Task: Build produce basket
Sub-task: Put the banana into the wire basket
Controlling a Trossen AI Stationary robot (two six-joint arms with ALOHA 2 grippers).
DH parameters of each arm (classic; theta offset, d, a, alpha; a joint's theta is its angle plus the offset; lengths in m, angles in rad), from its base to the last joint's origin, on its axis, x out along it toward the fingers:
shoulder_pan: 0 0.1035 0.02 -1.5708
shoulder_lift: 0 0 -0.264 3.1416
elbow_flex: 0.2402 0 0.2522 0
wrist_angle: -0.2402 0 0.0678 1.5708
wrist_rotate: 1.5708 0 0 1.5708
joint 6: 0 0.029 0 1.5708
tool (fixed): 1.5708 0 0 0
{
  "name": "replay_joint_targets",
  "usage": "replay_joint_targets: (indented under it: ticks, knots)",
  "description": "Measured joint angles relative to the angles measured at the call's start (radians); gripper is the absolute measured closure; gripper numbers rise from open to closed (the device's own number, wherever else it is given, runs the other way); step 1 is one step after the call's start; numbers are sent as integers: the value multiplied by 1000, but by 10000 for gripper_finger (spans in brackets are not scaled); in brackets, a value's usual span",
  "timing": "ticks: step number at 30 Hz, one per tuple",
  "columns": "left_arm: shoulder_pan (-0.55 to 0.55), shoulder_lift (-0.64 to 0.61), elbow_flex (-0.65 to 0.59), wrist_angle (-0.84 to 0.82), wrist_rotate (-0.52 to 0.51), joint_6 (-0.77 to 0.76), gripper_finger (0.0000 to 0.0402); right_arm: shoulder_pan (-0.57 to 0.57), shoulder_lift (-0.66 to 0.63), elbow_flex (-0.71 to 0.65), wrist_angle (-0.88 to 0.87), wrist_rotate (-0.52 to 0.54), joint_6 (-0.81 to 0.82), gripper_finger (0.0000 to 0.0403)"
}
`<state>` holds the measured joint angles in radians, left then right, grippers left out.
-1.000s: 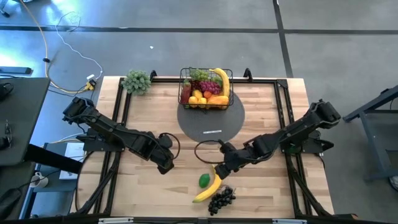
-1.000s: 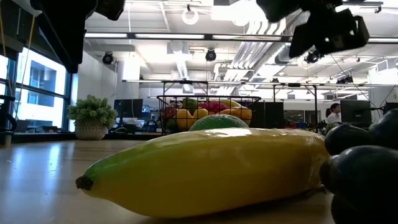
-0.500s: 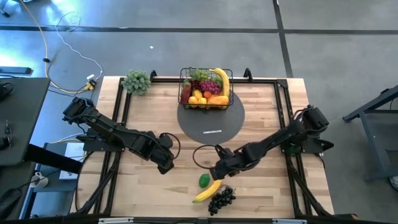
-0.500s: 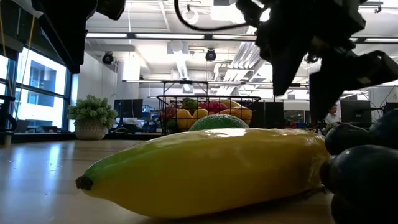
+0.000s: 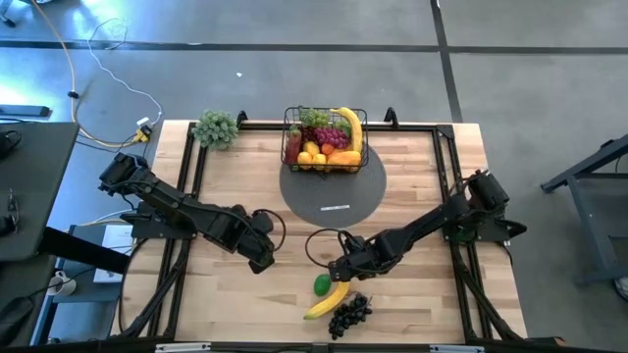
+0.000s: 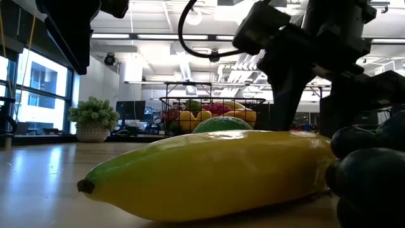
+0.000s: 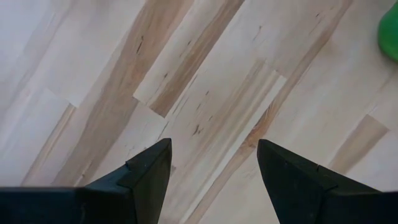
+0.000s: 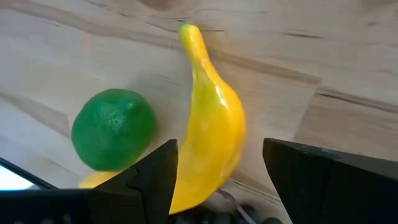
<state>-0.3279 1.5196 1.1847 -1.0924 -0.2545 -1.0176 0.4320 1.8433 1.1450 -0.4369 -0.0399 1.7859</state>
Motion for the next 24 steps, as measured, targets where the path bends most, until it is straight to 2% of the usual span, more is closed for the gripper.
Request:
replay_joint_targets:
  ticks: [10, 15, 18, 24]
  knots:
    - [0, 0, 0, 4, -23, 60, 174, 0, 47, 1, 38, -8, 51, 185]
    - [0, 0, 0, 4, -32, 65, 174, -8, 70, 5, 44, -45, 60, 192]
    - [0, 0, 0, 5, -42, 83, 174, -7, 71, 5, 36, -43, 61, 218]
    - [0, 0, 0, 5, -49, 87, 174, -7, 69, 5, 16, -44, 59, 300]
